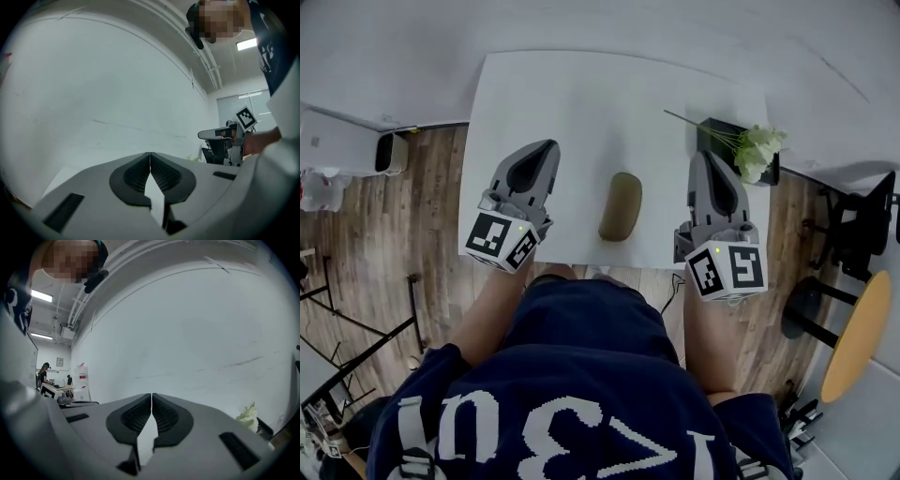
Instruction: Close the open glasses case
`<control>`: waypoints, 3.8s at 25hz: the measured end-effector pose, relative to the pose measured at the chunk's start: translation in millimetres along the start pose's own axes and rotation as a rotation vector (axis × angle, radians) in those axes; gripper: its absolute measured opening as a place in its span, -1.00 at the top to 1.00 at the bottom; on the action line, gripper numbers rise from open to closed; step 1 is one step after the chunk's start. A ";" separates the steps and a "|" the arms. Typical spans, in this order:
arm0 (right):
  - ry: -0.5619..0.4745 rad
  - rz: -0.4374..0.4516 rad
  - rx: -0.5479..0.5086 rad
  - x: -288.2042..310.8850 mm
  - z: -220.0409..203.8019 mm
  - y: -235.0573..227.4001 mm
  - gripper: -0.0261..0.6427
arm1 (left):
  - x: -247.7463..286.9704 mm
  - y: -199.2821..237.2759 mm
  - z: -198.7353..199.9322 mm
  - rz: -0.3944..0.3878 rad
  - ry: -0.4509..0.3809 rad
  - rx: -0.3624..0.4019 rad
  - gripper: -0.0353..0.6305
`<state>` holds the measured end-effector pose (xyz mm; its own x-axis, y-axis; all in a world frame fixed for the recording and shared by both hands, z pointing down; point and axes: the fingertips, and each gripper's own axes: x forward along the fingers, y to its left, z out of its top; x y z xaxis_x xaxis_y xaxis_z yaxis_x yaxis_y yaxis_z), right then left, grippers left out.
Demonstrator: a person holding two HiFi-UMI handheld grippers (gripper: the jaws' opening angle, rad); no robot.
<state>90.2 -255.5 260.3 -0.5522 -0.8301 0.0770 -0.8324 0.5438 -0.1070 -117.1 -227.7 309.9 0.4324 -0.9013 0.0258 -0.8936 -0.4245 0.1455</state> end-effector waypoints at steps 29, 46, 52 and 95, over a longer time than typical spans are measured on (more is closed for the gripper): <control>0.692 0.087 0.061 -50.8 -263.6 77.1 0.21 | 34.0 -53.7 -169.8 -0.342 0.434 0.028 0.85; 0.772 0.130 0.031 -75.8 -288.2 71.5 0.18 | 62.8 -115.0 -205.3 -0.541 0.511 0.207 0.82; 0.750 0.091 0.016 -72.1 -282.8 45.9 0.36 | 35.8 -85.7 -244.1 -0.503 0.749 0.361 0.84; 0.801 0.055 0.538 -63.8 -319.1 91.5 0.33 | 55.0 -98.3 -200.5 -0.458 0.527 0.123 0.84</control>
<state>34.4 -113.4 562.0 -0.6233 -0.3668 0.6906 -0.7819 0.2847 -0.5546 18.7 -218.4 495.3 0.7406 -0.4817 0.4685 -0.6020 -0.7854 0.1441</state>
